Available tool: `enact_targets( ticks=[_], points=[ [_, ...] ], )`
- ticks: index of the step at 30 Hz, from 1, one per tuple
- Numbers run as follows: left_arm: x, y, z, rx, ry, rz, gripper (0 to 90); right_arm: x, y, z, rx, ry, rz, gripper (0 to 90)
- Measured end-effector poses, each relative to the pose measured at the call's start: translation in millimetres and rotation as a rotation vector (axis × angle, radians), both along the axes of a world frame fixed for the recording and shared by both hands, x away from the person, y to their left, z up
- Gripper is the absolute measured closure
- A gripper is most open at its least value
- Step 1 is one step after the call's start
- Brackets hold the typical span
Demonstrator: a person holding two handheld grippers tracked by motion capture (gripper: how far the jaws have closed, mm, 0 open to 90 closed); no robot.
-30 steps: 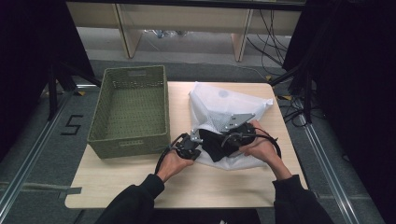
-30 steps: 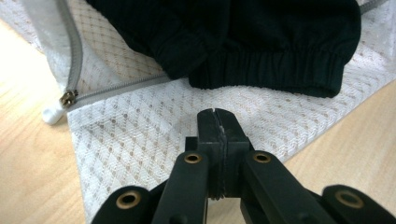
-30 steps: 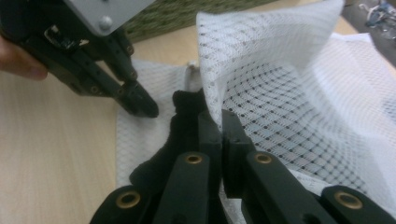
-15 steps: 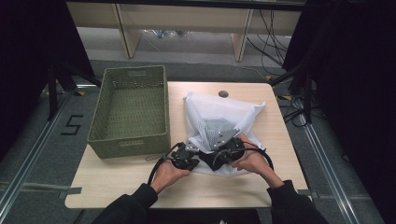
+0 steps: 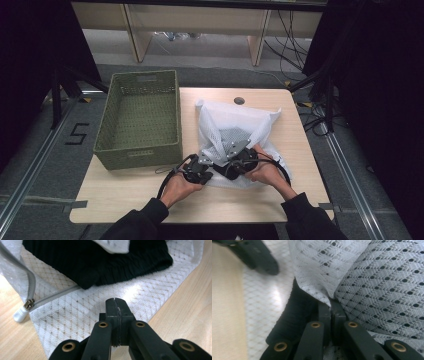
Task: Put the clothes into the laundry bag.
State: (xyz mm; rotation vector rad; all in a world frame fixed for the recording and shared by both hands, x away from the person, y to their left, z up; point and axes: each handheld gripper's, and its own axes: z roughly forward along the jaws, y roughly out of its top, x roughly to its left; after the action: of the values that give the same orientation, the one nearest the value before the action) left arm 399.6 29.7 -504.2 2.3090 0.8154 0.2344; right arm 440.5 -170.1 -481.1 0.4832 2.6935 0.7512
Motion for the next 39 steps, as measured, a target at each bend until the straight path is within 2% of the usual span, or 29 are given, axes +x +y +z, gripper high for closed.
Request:
enact_targets(
  ticks=[1,2,3,4,6,8,9,12,15,16,17,18,19,22,25,27,28,29,30,31,33,34,36,37,39],
  points=[
    [0.3,0.2,0.5,0.006,-0.006,-0.010,88.6,1.5,-0.1,0.1,0.001,-0.001,-0.002,89.8],
    [0.4,0.4,0.9,0.011,-0.001,-0.012,88.6,4.7,-1.0,0.2,-0.006,-0.023,0.001,89.7],
    [0.2,0.1,0.6,0.005,0.005,-0.004,88.6,7.4,-1.5,0.2,-0.020,-0.014,-0.006,89.8],
    [1.0,0.6,1.2,0.015,-0.005,-0.013,88.6,11.7,-1.9,-0.4,-0.012,-0.025,-0.019,89.8],
    [1.1,-0.2,0.8,0.009,0.003,-0.015,88.6,18.4,-3.1,0.5,-0.016,-0.031,-0.048,89.7],
    [1.6,0.3,0.5,0.004,-0.005,-0.023,88.6,27.1,-6.1,-0.1,-0.018,-0.045,-0.042,89.8],
    [1.0,0.4,0.3,0.007,0.002,-0.007,88.6,30.6,-7.5,-0.7,-0.014,-0.047,-0.057,89.8],
    [2.2,1.2,1.8,0.018,0.008,-0.026,88.6,41.6,-10.4,-2.2,-0.007,-0.062,-0.115,89.7],
    [1.5,1.2,0.3,0.001,0.000,-0.017,88.6,53.8,-13.6,-3.5,0.002,-0.066,-0.154,89.7],
    [2.1,2.0,1.0,0.019,-0.005,-0.031,88.6,57.9,-14.8,-3.8,0.005,-0.069,-0.164,89.8],
    [1.6,0.7,0.4,0.009,-0.002,-0.015,88.6,61.5,-15.6,-3.9,0.006,-0.072,-0.175,89.7],
    [1.9,0.9,1.3,0.018,0.007,-0.019,88.6,64.8,-16.3,-4.4,0.007,-0.082,-0.188,89.7],
    [1.8,0.9,0.6,0.006,-0.003,-0.020,88.6,67.9,-17.3,-4.5,0.009,-0.083,-0.201,89.7],
    [2.0,2.0,0.9,0.019,-0.007,-0.029,88.6,77.5,-21.2,-5.2,0.012,-0.095,-0.224,89.7],
    [1.5,0.5,0.3,0.008,0.000,-0.012,88.6,84.4,-25.3,-5.5,0.013,-0.096,-0.227,89.7],
    [1.3,1.8,1.1,0.019,0.002,-0.020,88.4,81.8,-26.0,-4.9,0.022,-0.092,-0.239,89.8],
    [0.4,1.0,0.5,0.006,0.003,-0.014,88.4,80.4,-25.9,-3.0,0.011,-0.105,-0.231,89.9],
    [1.1,1.5,1.3,0.019,-0.004,-0.027,88.4,78.1,-25.4,-0.4,0.014,-0.101,-0.221,89.9],
    [1.2,0.6,0.1,0.006,-0.002,-0.011,88.4,75.9,-25.5,3.3,0.016,-0.096,-0.214,89.8],
    [1.9,1.0,1.4,0.010,0.008,-0.017,88.4,72.9,-24.8,5.9,0.028,-0.099,-0.208,89.9],
    [2.2,1.9,1.1,0.003,0.013,-0.015,88.3,66.5,-23.0,12.1,0.035,-0.106,-0.186,89.9],
    [2.0,1.7,0.2,-0.004,0.002,-0.018,88.3,63.5,-22.4,15.7,0.032,-0.108,-0.168,89.9],
    [1.2,0.6,0.3,0.009,-0.004,-0.011,88.3,57.8,-21.1,22.4,0.031,-0.127,-0.155,89.9],
    [0.8,-0.6,0.1,-0.003,0.002,-0.009,88.3,54.0,-20.5,25.2,0.048,-0.127,-0.146,89.9],
    [0.8,0.3,0.3,0.004,-0.003,-0.012,88.3,46.6,-21.5,32.4,0.042,-0.139,-0.117,89.9]
  ],
)
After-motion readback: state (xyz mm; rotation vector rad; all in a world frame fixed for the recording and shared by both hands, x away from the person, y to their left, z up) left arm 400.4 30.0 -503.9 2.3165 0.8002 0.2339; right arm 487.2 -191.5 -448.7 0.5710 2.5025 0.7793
